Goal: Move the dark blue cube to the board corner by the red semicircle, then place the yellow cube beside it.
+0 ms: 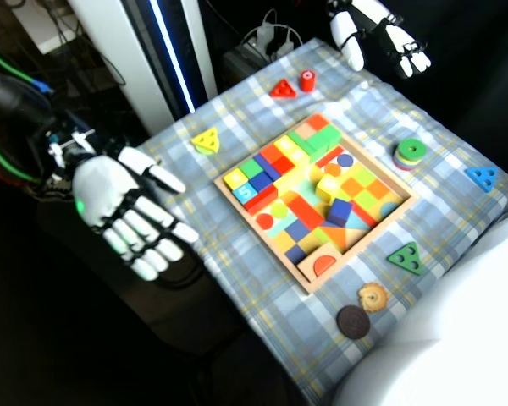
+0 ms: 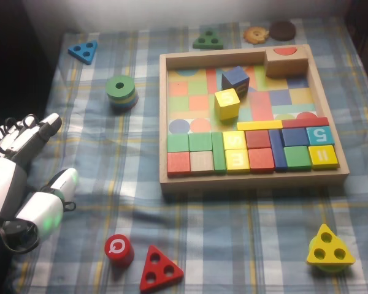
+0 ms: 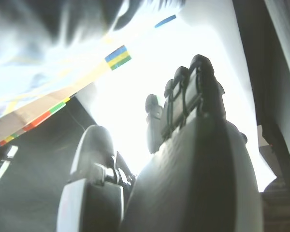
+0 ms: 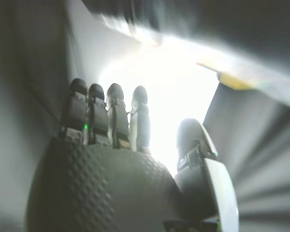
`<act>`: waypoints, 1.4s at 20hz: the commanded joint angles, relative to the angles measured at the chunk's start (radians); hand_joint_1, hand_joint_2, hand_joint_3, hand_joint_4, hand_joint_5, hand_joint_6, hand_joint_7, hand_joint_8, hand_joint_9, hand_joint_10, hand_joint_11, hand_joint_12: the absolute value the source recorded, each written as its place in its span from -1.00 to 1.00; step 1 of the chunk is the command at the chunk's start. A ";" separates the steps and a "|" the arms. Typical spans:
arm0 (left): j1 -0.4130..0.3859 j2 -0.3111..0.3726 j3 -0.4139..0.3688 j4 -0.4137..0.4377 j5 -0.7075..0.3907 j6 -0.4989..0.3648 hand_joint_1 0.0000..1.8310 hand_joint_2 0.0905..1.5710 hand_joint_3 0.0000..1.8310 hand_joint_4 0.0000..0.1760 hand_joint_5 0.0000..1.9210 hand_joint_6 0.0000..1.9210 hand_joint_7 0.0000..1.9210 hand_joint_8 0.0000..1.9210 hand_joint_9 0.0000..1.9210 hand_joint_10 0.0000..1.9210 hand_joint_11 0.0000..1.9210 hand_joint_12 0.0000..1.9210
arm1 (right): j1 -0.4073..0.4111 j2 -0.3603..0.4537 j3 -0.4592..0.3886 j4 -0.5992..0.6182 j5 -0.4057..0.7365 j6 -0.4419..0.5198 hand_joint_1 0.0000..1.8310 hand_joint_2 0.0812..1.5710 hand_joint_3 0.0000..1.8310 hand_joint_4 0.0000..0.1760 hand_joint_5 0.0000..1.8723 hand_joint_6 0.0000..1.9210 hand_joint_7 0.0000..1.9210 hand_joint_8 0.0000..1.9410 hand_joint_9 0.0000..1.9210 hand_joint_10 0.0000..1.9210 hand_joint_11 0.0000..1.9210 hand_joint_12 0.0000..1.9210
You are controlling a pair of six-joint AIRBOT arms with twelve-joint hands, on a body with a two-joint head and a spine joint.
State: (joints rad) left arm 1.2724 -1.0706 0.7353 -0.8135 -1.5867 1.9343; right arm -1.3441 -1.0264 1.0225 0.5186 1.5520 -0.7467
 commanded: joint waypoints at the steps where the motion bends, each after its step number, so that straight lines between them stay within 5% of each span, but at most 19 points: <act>1: -0.011 -0.004 0.006 0.047 -0.103 -0.008 -0.38 0.77 -1.00 -0.21 -0.68 -1.00 -0.85 -1.00 -0.90 -1.00 -1.00 -1.00 | 0.024 0.008 0.021 -0.048 0.063 0.039 -1.00 0.67 -1.00 -0.67 -0.73 -1.00 -0.89 -1.00 -1.00 -1.00 -1.00 -1.00; 2: -0.013 -0.005 0.008 0.048 -0.099 -0.008 -0.37 0.76 -1.00 -0.14 -0.69 -1.00 -0.85 -1.00 -0.90 -1.00 -1.00 -1.00 | 0.046 0.015 0.043 -0.081 0.033 0.063 -1.00 0.56 -1.00 -0.19 -0.72 -1.00 -0.88 -1.00 -1.00 -1.00 -1.00 -1.00; 3: -0.014 -0.006 0.010 0.049 -0.094 -0.008 -0.40 0.76 -1.00 -0.11 -0.69 -1.00 -0.85 -1.00 -0.90 -1.00 -1.00 -1.00 | 0.091 0.019 0.080 -0.138 -0.024 0.104 -1.00 0.53 -1.00 -0.25 -0.71 -0.99 -0.88 -1.00 -1.00 -1.00 -1.00 -1.00; 4: -0.014 -0.006 0.011 0.049 -0.092 -0.008 -0.42 0.76 -1.00 -0.22 -0.68 -1.00 -0.84 -1.00 -0.89 -0.99 -1.00 -1.00 | 0.146 0.019 0.124 -0.204 -0.098 0.139 -1.00 0.52 -1.00 -0.52 -0.73 -1.00 -0.87 -0.99 -1.00 -1.00 -1.00 -1.00; 7: -0.014 -0.005 0.012 0.048 -0.092 -0.008 -0.39 0.76 -1.00 -0.36 -0.67 -1.00 -0.84 -1.00 -0.89 -1.00 -1.00 -1.00 | 0.304 0.006 0.228 -0.400 -0.309 0.225 -1.00 0.48 -1.00 -0.44 -0.77 -1.00 -0.92 -1.00 -1.00 -1.00 -1.00 -1.00; 8: -0.014 -0.007 0.014 0.048 -0.090 -0.008 -0.36 0.75 -1.00 -0.37 -0.66 -1.00 -0.83 -1.00 -0.89 -1.00 -1.00 -1.00 | 0.355 -0.008 0.266 -0.462 -0.375 0.256 -1.00 0.50 -1.00 -0.19 -0.73 -0.98 -0.91 -1.00 -1.00 -1.00 -1.00 -1.00; 12: -0.014 -0.008 0.016 0.048 -0.087 -0.008 -0.37 0.75 -1.00 -0.35 -0.66 -1.00 -0.84 -1.00 -0.89 -1.00 -1.00 -1.00 | 0.509 -0.092 0.407 -0.701 -0.602 0.365 -0.86 0.33 -1.00 -0.53 -0.75 -1.00 -0.98 -1.00 -1.00 -1.00 -1.00 -1.00; 14: -0.014 -0.007 0.016 0.048 -0.087 -0.008 -0.37 0.76 -1.00 -0.25 -0.66 -1.00 -0.84 -1.00 -0.88 -1.00 -1.00 -1.00 | 0.561 -0.143 0.473 -0.804 -0.673 0.429 -0.90 0.16 -1.00 -0.24 -0.72 -1.00 -0.98 -1.00 -1.00 -1.00 -1.00 -1.00; 16: -0.013 -0.008 0.018 0.048 -0.083 -0.008 -0.35 0.76 -1.00 -0.01 -0.65 -1.00 -0.84 -1.00 -0.89 -1.00 -1.00 -1.00 | 0.594 -0.180 0.515 -0.868 -0.723 0.455 -1.00 0.19 -1.00 -0.65 -0.72 -0.99 -1.00 -1.00 -1.00 -1.00 -1.00 -1.00; 18: -0.013 -0.009 0.019 0.048 -0.081 -0.008 -0.35 0.76 -1.00 -0.02 -0.64 -0.99 -0.84 -1.00 -0.89 -1.00 -1.00 -1.00 | 0.613 -0.202 0.537 -0.905 -0.754 0.458 -1.00 0.17 -1.00 -0.16 -0.57 -0.97 -1.00 -1.00 -1.00 -1.00 -1.00 -1.00; 20: -0.013 -0.008 0.019 0.048 -0.081 -0.008 -0.37 0.76 -1.00 -0.34 -0.62 -0.99 -0.84 -1.00 -0.89 -1.00 -1.00 -1.00 | 0.627 -0.219 0.553 -0.927 -0.772 0.458 -1.00 0.20 -0.99 -0.37 -0.47 -0.99 -1.00 -1.00 -1.00 -1.00 -1.00 -1.00; 22: -0.013 -0.008 0.019 0.048 -0.080 -0.008 -0.38 0.76 -1.00 -0.23 -0.63 -1.00 -0.85 -1.00 -0.89 -1.00 -1.00 -1.00 | 0.634 -0.230 0.564 -0.937 -0.781 0.458 -1.00 0.23 -0.98 -0.17 -0.46 -0.99 -1.00 -1.00 -1.00 -1.00 -1.00 -1.00; 28: -0.013 -0.008 0.020 0.048 -0.074 -0.007 -0.40 0.77 -1.00 -0.36 -0.62 -1.00 -0.85 -1.00 -0.88 -1.00 -1.00 -1.00 | 0.636 -0.239 0.575 -0.945 -0.793 0.458 -1.00 0.26 -0.98 -0.19 -0.42 -0.98 -1.00 -1.00 -1.00 -1.00 -1.00 -1.00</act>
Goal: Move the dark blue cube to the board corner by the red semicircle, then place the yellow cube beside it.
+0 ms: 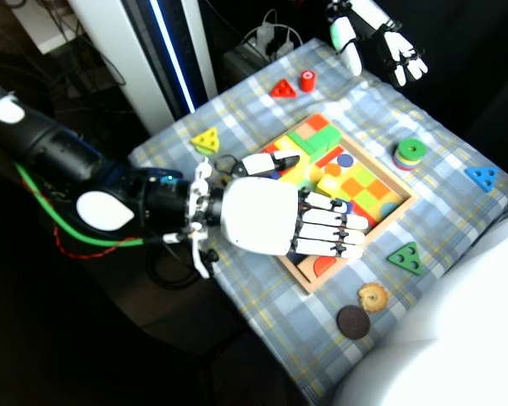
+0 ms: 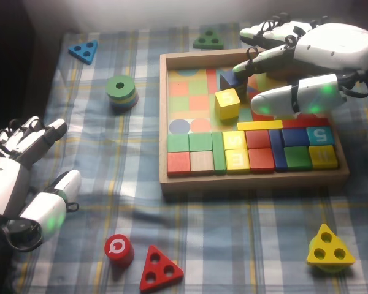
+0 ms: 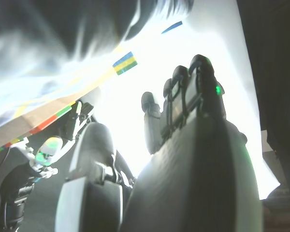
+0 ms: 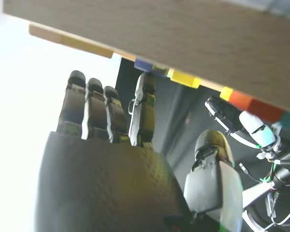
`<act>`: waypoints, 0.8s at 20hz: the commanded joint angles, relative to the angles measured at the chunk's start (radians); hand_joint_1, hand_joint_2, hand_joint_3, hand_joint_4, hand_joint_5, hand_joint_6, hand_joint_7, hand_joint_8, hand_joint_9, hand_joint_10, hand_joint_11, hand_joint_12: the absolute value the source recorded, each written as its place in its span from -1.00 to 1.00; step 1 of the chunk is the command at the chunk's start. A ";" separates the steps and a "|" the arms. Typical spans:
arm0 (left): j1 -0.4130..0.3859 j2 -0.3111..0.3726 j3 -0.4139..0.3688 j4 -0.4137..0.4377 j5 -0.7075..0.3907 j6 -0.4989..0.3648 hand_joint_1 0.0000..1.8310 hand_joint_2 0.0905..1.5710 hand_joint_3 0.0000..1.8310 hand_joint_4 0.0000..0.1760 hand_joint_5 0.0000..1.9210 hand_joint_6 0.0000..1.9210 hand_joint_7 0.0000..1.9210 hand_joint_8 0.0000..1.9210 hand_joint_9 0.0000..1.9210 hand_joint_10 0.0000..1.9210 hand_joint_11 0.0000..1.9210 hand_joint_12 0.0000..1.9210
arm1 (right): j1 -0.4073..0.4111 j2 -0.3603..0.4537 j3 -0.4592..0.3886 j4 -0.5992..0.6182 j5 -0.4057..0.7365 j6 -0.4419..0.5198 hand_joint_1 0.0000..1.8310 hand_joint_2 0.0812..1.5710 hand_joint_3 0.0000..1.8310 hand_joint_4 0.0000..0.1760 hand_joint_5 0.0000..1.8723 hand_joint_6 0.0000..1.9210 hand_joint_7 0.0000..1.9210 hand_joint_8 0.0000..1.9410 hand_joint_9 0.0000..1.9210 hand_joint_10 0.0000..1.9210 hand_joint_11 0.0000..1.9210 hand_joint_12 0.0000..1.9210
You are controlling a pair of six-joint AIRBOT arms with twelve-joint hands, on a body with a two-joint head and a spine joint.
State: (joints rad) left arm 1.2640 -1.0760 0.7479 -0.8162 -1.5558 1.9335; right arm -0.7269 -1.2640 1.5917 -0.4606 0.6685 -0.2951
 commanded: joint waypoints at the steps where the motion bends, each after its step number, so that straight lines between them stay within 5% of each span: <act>1: -0.005 -0.003 0.008 0.050 -0.105 -0.007 -0.41 0.78 -1.00 -0.29 -0.63 -1.00 -0.86 -1.00 -0.90 -1.00 -1.00 -1.00 | 0.020 -0.001 0.006 0.033 0.091 0.006 -1.00 0.27 -0.97 -0.18 -0.42 -0.98 -1.00 -1.00 -1.00 -1.00 -1.00 -1.00; 4: -0.005 -0.003 0.008 0.050 -0.106 -0.007 -0.40 0.77 -1.00 -0.33 -0.61 -1.00 -0.85 -1.00 -0.89 -1.00 -1.00 -1.00 | 0.025 -0.001 0.005 0.015 0.084 0.006 -1.00 0.26 -0.98 0.05 -0.46 -1.00 -1.00 -1.00 -1.00 -1.00 -1.00 -1.00; 6: -0.004 -0.003 0.008 0.047 -0.106 -0.007 -0.40 0.77 -1.00 -0.29 -0.62 -1.00 -0.84 -1.00 -0.88 -0.99 -1.00 -1.00 | 0.025 0.000 -0.002 -0.009 0.072 0.009 -1.00 0.25 -0.99 -0.01 -0.48 -1.00 -1.00 -1.00 -1.00 -1.00 -1.00 -1.00; 9: -0.001 -0.002 0.008 0.045 -0.109 -0.007 -0.38 0.77 -1.00 -0.45 -0.61 -1.00 -0.85 -1.00 -0.89 -1.00 -1.00 -1.00 | 0.025 0.032 -0.035 -0.070 0.015 0.010 -1.00 0.24 -1.00 0.37 -0.55 -1.00 -1.00 -1.00 -1.00 -1.00 -1.00 -1.00; 11: -0.001 -0.002 0.007 0.041 -0.110 -0.007 -0.36 0.76 -1.00 -0.41 -0.61 -1.00 -0.85 -1.00 -0.90 -1.00 -1.00 -1.00 | 0.025 0.052 -0.047 -0.082 -0.010 0.010 -1.00 0.20 -1.00 -0.28 -0.52 -0.99 -1.00 -1.00 -1.00 -1.00 -1.00 -1.00; 12: 0.001 -0.002 0.005 0.039 -0.112 -0.007 -0.34 0.76 -1.00 -0.44 -0.62 -1.00 -0.86 -1.00 -0.91 -1.00 -1.00 -1.00 | 0.025 0.059 -0.053 -0.083 -0.024 0.010 -1.00 0.20 -1.00 -0.37 -0.51 -0.98 -1.00 -1.00 -1.00 -1.00 -1.00 -1.00; 13: 0.003 -0.002 0.003 0.038 -0.115 -0.007 -0.36 0.76 -1.00 -0.39 -0.62 -1.00 -0.86 -1.00 -0.90 -0.99 -1.00 -1.00 | 0.025 0.067 -0.057 -0.086 -0.033 0.009 -1.00 0.14 -1.00 -0.06 -0.52 -0.99 -1.00 -1.00 -1.00 -1.00 -1.00 -1.00; 16: 0.005 -0.001 0.001 0.036 -0.119 -0.007 -0.34 0.76 -1.00 -0.43 -0.61 -0.99 -0.85 -1.00 -0.89 -0.99 -1.00 -1.00 | 0.025 0.087 -0.064 -0.094 -0.050 0.003 -1.00 0.11 -1.00 0.05 -0.52 -0.99 -1.00 -1.00 -1.00 -1.00 -1.00 -1.00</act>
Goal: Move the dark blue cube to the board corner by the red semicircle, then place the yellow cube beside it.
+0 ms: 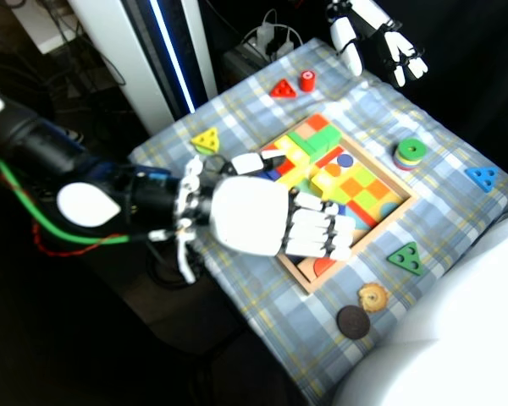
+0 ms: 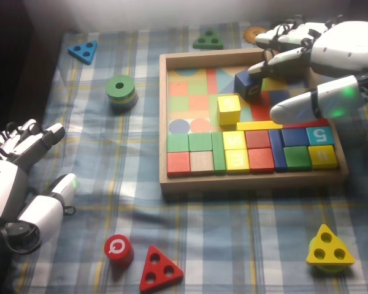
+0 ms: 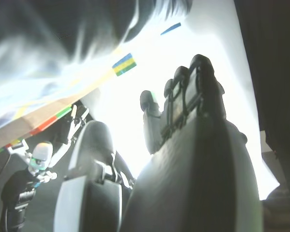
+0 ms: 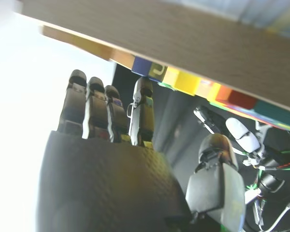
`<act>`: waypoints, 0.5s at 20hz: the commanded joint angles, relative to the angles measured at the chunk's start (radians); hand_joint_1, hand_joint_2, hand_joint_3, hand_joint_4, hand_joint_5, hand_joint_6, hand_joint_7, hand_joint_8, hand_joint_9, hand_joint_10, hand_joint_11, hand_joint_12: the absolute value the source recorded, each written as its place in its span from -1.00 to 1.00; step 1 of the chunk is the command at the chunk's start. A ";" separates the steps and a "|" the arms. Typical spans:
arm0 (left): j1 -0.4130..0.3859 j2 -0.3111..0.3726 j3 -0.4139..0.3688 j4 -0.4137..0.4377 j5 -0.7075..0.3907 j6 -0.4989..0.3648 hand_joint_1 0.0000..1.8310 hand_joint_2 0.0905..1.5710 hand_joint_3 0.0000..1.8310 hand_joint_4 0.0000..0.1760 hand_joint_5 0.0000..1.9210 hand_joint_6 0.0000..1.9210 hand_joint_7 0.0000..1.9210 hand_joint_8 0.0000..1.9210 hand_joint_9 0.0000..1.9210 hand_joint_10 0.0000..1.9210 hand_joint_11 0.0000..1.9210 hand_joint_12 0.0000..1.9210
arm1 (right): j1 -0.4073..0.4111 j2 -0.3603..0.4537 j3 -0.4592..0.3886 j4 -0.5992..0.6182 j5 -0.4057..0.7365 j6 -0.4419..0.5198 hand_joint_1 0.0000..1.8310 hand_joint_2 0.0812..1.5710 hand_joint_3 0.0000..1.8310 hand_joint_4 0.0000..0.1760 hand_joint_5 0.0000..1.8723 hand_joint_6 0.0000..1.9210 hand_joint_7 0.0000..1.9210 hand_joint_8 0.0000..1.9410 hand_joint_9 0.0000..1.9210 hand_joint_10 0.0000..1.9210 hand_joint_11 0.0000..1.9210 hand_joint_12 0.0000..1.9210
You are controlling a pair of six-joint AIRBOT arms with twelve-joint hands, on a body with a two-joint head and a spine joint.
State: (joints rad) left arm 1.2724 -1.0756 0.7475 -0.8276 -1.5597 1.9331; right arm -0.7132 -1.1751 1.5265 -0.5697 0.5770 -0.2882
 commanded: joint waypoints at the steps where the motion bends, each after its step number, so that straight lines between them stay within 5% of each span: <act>1: -0.004 -0.001 0.002 0.048 -0.114 -0.006 -0.35 0.75 -1.00 -0.48 -0.60 -0.99 -0.84 -1.00 -0.90 -1.00 -1.00 -1.00 | 0.011 0.012 -0.006 0.015 0.027 -0.014 -1.00 0.10 -1.00 0.16 -0.53 -1.00 -1.00 -1.00 -1.00 -1.00 -1.00 -1.00; 2: -0.004 -0.001 0.001 0.048 -0.114 -0.006 -0.34 0.75 -1.00 -0.49 -0.60 -1.00 -0.85 -1.00 -0.90 -1.00 -1.00 -1.00 | 0.011 0.022 -0.012 0.015 0.019 -0.022 -1.00 0.10 -1.00 0.26 -0.54 -1.00 -1.00 -1.00 -1.00 -1.00 -1.00 -1.00; 3: -0.004 -0.001 0.000 0.048 -0.114 -0.006 -0.35 0.75 -1.00 -0.57 -0.59 -0.99 -0.85 -1.00 -0.90 -1.00 -1.00 -1.00 | 0.011 0.037 -0.021 0.015 0.007 -0.028 -1.00 0.06 -1.00 0.65 -0.55 -1.00 -1.00 -1.00 -1.00 -1.00 -1.00 -1.00; 4: -0.004 -0.001 0.000 0.047 -0.112 -0.006 -0.31 0.74 -1.00 -0.59 -0.58 -0.99 -0.84 -1.00 -0.88 -0.99 -1.00 -1.00 | 0.011 0.052 -0.029 0.015 0.000 -0.030 -1.00 0.06 -1.00 0.77 -0.53 -0.99 -1.00 -1.00 -1.00 -1.00 -1.00 -1.00; 5: -0.004 0.000 0.001 0.044 -0.107 -0.006 -0.31 0.74 -1.00 -0.59 -0.58 -0.99 -0.84 -1.00 -0.88 -0.99 -1.00 -1.00 | 0.011 0.068 -0.038 0.015 -0.005 -0.033 -1.00 0.08 -1.00 0.48 -0.52 -0.99 -1.00 -1.00 -1.00 -1.00 -1.00 -1.00; 7: -0.004 0.001 0.002 0.043 -0.105 -0.006 -0.34 0.75 -1.00 -0.40 -0.60 -1.00 -0.85 -0.99 -0.89 -1.00 -1.00 -1.00 | 0.007 0.086 -0.047 0.017 -0.016 -0.039 -1.00 0.11 -1.00 0.40 -0.51 -0.98 -1.00 -1.00 -1.00 -1.00 -1.00 -1.00; 10: -0.004 0.001 0.002 0.043 -0.106 -0.006 -0.31 0.74 -1.00 -0.54 -0.58 -0.99 -0.82 -0.99 -0.87 -0.99 -1.00 -1.00 | -0.012 0.100 -0.053 0.061 -0.018 -0.068 -1.00 0.11 -1.00 0.34 -0.51 -0.99 -1.00 -1.00 -1.00 -1.00 -1.00 -1.00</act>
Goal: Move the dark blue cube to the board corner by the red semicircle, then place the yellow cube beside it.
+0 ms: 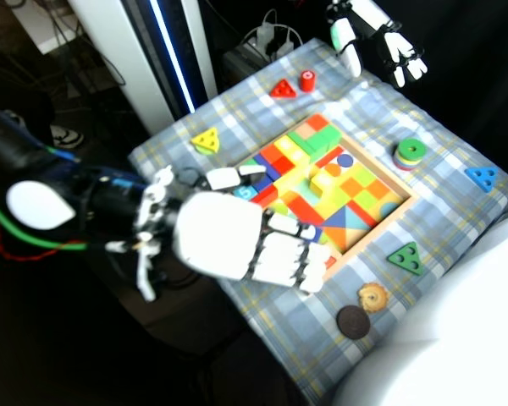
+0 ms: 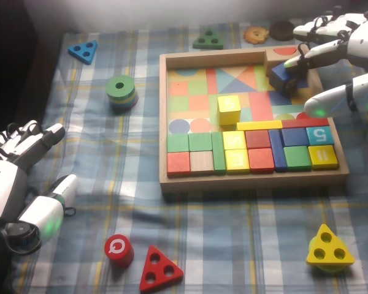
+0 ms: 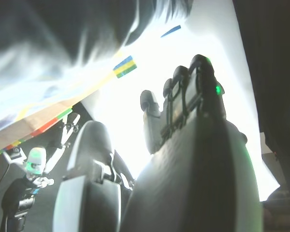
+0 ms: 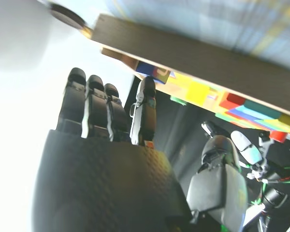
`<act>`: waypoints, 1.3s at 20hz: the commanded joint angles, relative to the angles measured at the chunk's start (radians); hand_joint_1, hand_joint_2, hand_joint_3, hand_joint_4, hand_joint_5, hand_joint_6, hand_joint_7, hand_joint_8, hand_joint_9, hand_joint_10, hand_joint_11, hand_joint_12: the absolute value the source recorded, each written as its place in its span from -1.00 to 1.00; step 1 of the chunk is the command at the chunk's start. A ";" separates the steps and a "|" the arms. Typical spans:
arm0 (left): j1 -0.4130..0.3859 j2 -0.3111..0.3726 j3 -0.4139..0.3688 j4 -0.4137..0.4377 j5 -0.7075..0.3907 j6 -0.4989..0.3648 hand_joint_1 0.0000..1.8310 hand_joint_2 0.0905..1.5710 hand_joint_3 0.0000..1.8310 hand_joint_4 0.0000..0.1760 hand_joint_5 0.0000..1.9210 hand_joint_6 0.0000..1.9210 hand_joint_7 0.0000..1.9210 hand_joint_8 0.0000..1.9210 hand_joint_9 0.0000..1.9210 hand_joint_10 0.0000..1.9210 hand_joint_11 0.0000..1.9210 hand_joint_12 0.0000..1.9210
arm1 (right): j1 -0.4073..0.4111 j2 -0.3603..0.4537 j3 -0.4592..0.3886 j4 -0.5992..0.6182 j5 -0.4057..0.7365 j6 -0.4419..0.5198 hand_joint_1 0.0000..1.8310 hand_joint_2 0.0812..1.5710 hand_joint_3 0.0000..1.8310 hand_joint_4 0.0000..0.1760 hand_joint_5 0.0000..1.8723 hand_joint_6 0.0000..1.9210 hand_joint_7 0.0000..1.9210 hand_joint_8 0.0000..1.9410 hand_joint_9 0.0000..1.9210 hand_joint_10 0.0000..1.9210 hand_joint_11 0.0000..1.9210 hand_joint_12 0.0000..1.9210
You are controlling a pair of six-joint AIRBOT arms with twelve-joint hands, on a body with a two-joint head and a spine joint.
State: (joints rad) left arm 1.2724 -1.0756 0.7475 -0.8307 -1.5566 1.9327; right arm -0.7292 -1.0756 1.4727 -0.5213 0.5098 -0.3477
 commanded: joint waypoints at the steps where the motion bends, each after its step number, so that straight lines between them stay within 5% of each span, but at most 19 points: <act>1: -0.004 0.001 0.002 0.046 -0.109 -0.006 -0.29 0.74 -1.00 -0.55 -0.57 -0.99 -0.82 -0.99 -0.88 -0.99 -1.00 -1.00 | -0.002 0.004 -0.001 0.027 0.049 -0.019 -1.00 0.12 -1.00 0.22 -0.51 -0.99 -1.00 -1.00 -1.00 -1.00 -1.00 -1.00; 3: -0.004 0.002 0.000 0.045 -0.109 -0.006 -0.33 0.75 -1.00 -0.55 -0.58 -1.00 -0.82 -1.00 -0.87 -1.00 -1.00 -1.00 | -0.007 0.011 -0.003 0.039 0.049 -0.023 -1.00 0.13 -1.00 0.40 -0.50 -0.99 -1.00 -1.00 -1.00 -1.00 -1.00 -1.00; 4: -0.004 0.002 0.000 0.044 -0.109 -0.006 -0.33 0.75 -1.00 -0.47 -0.59 -1.00 -0.83 -1.00 -0.89 -1.00 -1.00 -1.00 | -0.010 0.016 -0.006 0.044 0.049 -0.028 -1.00 0.13 -1.00 0.30 -0.49 -0.99 -1.00 -1.00 -1.00 -1.00 -1.00 -1.00; 5: -0.004 0.002 0.000 0.044 -0.109 -0.006 -0.33 0.75 -1.00 -0.49 -0.58 -1.00 -0.83 -1.00 -0.89 -1.00 -1.00 -1.00 | -0.014 0.024 -0.011 0.053 0.046 -0.035 -1.00 0.13 -1.00 0.66 -0.52 -1.00 -1.00 -1.00 -1.00 -1.00 -1.00 -1.00; 6: -0.004 0.002 0.000 0.044 -0.109 -0.006 -0.33 0.75 -1.00 -0.56 -0.58 -1.00 -0.82 -1.00 -0.89 -1.00 -1.00 -1.00 | -0.022 0.037 -0.020 0.063 0.039 -0.045 -1.00 0.13 -1.00 0.42 -0.52 -1.00 -1.00 -1.00 -1.00 -1.00 -1.00 -1.00; 7: -0.005 0.002 0.000 0.045 -0.107 -0.006 -0.34 0.75 -1.00 -0.40 -0.60 -1.00 -0.84 -1.00 -0.90 -1.00 -1.00 -1.00 | -0.030 0.051 -0.028 0.076 0.034 -0.059 -1.00 0.13 -1.00 0.31 -0.51 -0.99 -1.00 -1.00 -1.00 -1.00 -1.00 -1.00; 9: -0.005 0.002 0.000 0.045 -0.103 -0.006 -0.34 0.76 -1.00 -0.42 -0.59 -1.00 -0.83 -1.00 -0.88 -0.99 -1.00 -1.00 | -0.041 0.068 -0.037 0.104 0.032 -0.081 -1.00 0.17 -0.99 0.35 -0.50 -0.99 -1.00 -1.00 -1.00 -1.00 -1.00 -1.00; 11: -0.004 0.002 0.000 0.044 -0.102 -0.006 -0.32 0.75 -1.00 -0.49 -0.58 -1.00 -0.83 -1.00 -0.87 -0.99 -1.00 -1.00 | -0.042 0.073 -0.038 0.126 0.032 -0.098 -1.00 0.20 -0.98 0.00 -0.49 -0.99 -1.00 -1.00 -1.00 -1.00 -1.00 -1.00; 14: -0.004 0.002 0.001 0.043 -0.098 -0.006 -0.34 0.75 -1.00 -0.48 -0.57 -0.99 -0.83 -1.00 -0.87 -0.99 -1.00 -1.00 | -0.040 0.073 -0.041 0.155 0.055 -0.120 -1.00 0.19 -0.99 0.01 -0.51 -1.00 -1.00 -1.00 -1.00 -1.00 -1.00 -1.00; 15: -0.004 0.002 0.001 0.043 -0.097 -0.006 -0.33 0.75 -1.00 -0.53 -0.56 -0.99 -0.82 -1.00 -0.86 -0.99 -1.00 -1.00 | -0.039 0.073 -0.044 0.167 0.065 -0.129 -1.00 0.22 -0.97 -0.40 -0.53 -1.00 -1.00 -1.00 -1.00 -1.00 -1.00 -1.00; 16: -0.004 0.001 0.001 0.043 -0.096 -0.006 -0.33 0.75 -1.00 -0.53 -0.56 -0.99 -0.82 -1.00 -0.86 -0.99 -1.00 -1.00 | -0.039 0.073 -0.049 0.185 0.078 -0.145 -1.00 0.22 -0.97 -0.40 -0.53 -1.00 -1.00 -1.00 -1.00 -1.00 -1.00 -1.00; 17: -0.004 0.002 0.001 0.043 -0.096 -0.006 -0.30 0.74 -1.00 -0.57 -0.56 -1.00 -0.82 -1.00 -0.86 -0.99 -1.00 -1.00 | -0.036 0.074 -0.051 0.191 0.088 -0.146 -1.00 0.23 -0.97 -1.00 -0.54 -1.00 -1.00 -1.00 -1.00 -1.00 -1.00 -1.00; 20: -0.004 0.001 0.001 0.043 -0.094 -0.006 -0.34 0.74 -1.00 -0.38 -0.57 -1.00 -0.83 -1.00 -0.87 -1.00 -1.00 -1.00 | -0.012 0.097 -0.064 0.203 0.112 -0.146 -1.00 0.18 -0.99 -0.91 -0.53 -1.00 -1.00 -1.00 -1.00 -1.00 -1.00 -1.00; 22: -0.003 0.001 0.001 0.043 -0.093 -0.006 -0.34 0.75 -1.00 -0.56 -0.56 -1.00 -0.83 -1.00 -0.86 -1.00 -1.00 -1.00 | -0.001 0.104 -0.073 0.206 0.132 -0.146 -1.00 0.19 -0.99 -0.93 -0.55 -1.00 -1.00 -1.00 -1.00 -1.00 -1.00 -1.00; 23: -0.003 0.001 0.001 0.043 -0.093 -0.006 -0.36 0.75 -1.00 -0.44 -0.57 -1.00 -0.84 -1.00 -0.88 -1.00 -1.00 -1.00 | 0.007 0.106 -0.080 0.207 0.145 -0.146 -1.00 0.23 -0.98 -0.96 -0.54 -1.00 -1.00 -1.00 -1.00 -1.00 -1.00 -1.00; 26: -0.003 0.001 0.002 0.043 -0.093 -0.006 -0.39 0.76 -1.00 -0.24 -0.60 -1.00 -0.85 -1.00 -0.89 -1.00 -1.00 -1.00 | 0.024 0.107 -0.105 0.198 0.173 -0.146 -1.00 0.25 -0.97 -0.61 -0.54 -0.99 -1.00 -1.00 -1.00 -1.00 -1.00 -1.00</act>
State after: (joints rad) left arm 1.2724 -1.0756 0.7467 -0.8330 -1.5410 1.9327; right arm -0.7200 -0.9668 1.3655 -0.3550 0.5739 -0.4942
